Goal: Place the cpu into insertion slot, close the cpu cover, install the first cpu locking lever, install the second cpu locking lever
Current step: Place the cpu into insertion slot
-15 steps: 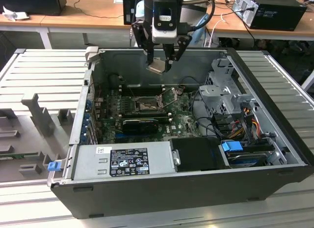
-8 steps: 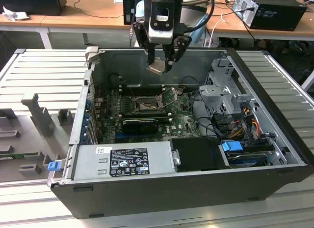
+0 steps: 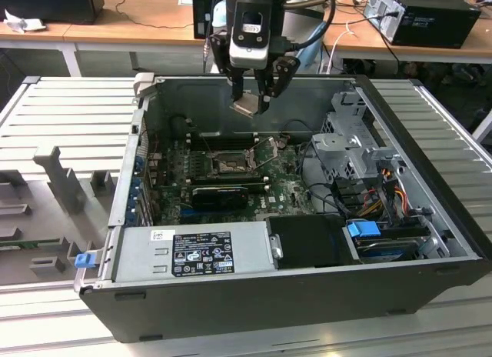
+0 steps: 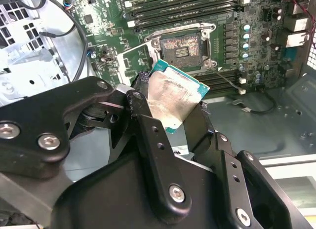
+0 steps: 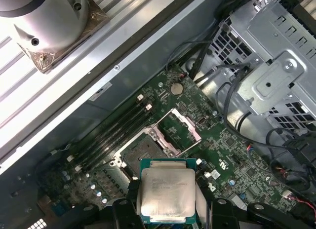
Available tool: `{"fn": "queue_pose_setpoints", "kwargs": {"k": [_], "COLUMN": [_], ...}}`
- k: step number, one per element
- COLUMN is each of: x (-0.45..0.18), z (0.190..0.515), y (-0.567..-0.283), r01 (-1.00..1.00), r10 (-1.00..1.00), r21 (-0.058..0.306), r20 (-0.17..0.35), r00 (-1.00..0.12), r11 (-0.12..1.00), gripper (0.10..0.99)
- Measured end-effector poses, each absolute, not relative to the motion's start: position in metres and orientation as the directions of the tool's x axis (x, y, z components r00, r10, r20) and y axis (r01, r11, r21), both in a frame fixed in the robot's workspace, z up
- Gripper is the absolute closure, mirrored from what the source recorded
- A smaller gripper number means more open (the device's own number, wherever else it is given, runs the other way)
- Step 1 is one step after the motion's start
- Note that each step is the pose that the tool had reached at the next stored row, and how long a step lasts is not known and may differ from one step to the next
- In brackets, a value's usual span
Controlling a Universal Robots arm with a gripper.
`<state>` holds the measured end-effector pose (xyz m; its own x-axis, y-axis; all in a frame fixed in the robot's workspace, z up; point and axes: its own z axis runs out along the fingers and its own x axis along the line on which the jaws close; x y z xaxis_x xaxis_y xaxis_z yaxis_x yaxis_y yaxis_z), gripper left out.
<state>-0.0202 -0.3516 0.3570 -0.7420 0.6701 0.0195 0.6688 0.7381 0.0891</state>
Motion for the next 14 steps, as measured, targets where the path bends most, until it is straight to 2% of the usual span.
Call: {"fn": "queue_pose_setpoints", "kwargs": {"k": [14], "x": [-0.0201], "z": [0.3568], "y": [-0.3516], "r01": [0.734], "r10": [0.735], "r21": [0.089], "r20": [0.019], "r00": [-0.677], "r11": [0.673], "gripper": [0.557]}}
